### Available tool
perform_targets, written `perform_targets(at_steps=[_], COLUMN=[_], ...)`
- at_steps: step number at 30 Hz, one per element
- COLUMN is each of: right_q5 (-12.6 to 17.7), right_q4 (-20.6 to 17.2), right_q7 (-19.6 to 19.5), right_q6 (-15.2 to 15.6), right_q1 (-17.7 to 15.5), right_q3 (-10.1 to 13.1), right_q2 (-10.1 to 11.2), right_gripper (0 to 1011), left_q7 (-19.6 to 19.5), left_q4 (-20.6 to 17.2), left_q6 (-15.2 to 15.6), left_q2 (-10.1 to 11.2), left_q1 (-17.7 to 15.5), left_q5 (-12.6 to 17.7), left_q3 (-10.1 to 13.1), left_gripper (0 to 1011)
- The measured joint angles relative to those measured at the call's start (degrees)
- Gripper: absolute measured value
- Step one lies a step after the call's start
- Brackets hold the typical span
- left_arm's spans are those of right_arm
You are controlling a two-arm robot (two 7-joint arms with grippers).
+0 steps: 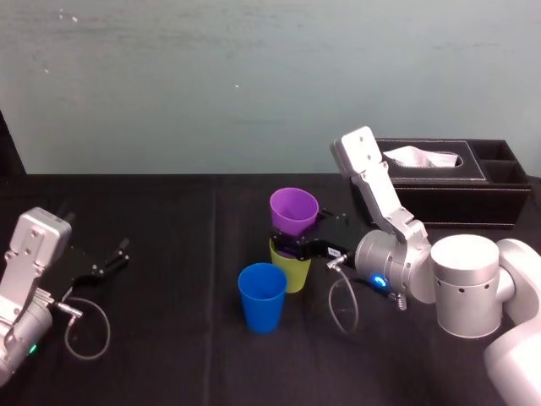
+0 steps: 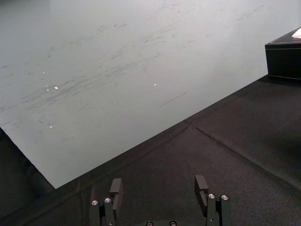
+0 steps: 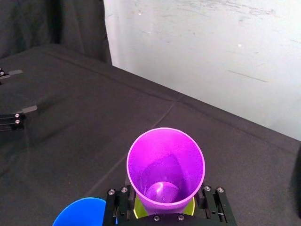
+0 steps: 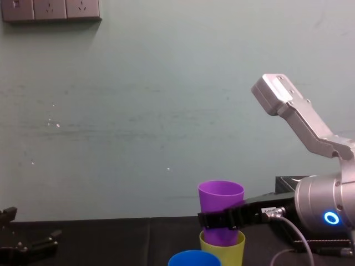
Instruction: Stack the three plastic cups sequentially using one hand.
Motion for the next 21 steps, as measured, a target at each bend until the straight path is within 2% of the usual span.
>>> perform_targets(at_steps=[9,19,21], right_q5=[0.0,0.0,0.0], right_q4=[0.0,0.0,-0.1], right_q7=[-0.1,0.0,0.0], right_q6=[0.0,0.0,0.0], right_q1=[0.0,0.1,0.1], right_q3=[0.0,-0.1,-0.1], right_q2=[0.1,0.1,0.1], right_gripper=[717,979,1003], left_q7=[0.0,0.0,0.0], left_q4=[0.0,0.0,0.0], left_q6=[0.0,0.0,0.0], left_q2=[0.0,0.0,0.0], left_q1=[0.0,0.0,0.0], left_q5=[0.0,0.0,0.0], left_q3=[0.0,0.0,0.0], left_gripper=[1000,1000,1000])
